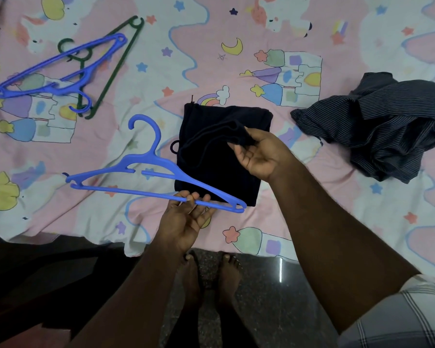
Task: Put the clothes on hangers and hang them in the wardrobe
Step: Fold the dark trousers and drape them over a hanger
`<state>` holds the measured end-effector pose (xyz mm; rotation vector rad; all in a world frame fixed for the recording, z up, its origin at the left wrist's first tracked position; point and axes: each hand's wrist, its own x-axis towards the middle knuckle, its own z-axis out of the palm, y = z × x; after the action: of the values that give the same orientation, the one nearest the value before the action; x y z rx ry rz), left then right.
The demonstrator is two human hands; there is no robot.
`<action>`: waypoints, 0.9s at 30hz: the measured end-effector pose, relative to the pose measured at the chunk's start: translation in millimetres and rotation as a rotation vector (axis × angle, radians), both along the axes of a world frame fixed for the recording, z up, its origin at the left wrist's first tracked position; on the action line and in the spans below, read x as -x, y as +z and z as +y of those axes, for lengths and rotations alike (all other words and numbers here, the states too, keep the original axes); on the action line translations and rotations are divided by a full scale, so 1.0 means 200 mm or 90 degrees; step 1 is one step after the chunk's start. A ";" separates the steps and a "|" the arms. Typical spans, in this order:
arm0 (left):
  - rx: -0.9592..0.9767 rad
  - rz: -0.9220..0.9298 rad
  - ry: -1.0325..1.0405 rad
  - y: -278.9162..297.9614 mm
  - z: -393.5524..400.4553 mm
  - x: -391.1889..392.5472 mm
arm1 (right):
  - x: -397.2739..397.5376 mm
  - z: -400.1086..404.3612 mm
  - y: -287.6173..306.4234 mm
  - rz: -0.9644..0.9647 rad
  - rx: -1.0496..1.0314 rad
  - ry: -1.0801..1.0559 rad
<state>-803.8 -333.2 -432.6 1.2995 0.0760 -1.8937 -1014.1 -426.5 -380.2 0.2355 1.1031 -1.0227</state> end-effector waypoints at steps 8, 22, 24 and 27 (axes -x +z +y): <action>-0.014 0.046 0.034 0.02 -0.03 0.08 | -0.02 0.05 -0.05 0.047 0.007 0.029; -0.005 0.067 0.059 0.07 -0.17 0.13 | -0.04 0.19 -0.18 0.174 0.117 0.085; -0.006 0.058 0.056 0.08 -0.17 0.15 | -0.04 0.19 -0.18 0.200 0.123 0.088; -0.004 0.044 0.052 0.10 -0.17 0.17 | -0.04 0.19 -0.19 0.225 0.130 0.087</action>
<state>-837.0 -368.1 -413.2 1.2168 0.1674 -1.8703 -1006.0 -387.5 -417.6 -0.1900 1.3023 -1.0696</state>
